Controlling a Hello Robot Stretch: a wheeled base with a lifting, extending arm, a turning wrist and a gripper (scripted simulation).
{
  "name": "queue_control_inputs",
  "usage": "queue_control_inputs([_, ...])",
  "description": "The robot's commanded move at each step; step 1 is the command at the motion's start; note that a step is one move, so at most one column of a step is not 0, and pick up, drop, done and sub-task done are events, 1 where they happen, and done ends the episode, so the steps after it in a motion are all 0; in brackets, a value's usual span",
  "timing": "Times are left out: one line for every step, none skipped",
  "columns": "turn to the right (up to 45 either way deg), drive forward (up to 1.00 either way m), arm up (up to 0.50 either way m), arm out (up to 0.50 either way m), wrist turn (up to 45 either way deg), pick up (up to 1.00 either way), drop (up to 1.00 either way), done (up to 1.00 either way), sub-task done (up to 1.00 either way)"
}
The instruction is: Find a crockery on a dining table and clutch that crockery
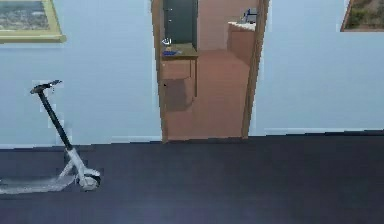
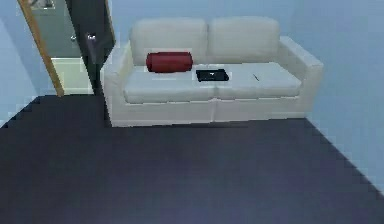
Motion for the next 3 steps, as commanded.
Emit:
queue_control_inputs([-45.0, 0.0, 0.0, 0.0, 0.0, 0.0, 0.0, 0.0, 0.0])
queue_control_inputs([0.0, 0.2, 0.0, 0.0, 0.0, 0.0, 0.0, 0.0, 0.0])
queue_control_inputs([-45.0, 0.0, 0.0, 0.0, 0.0, 0.0, 0.0, 0.0, 0.0])
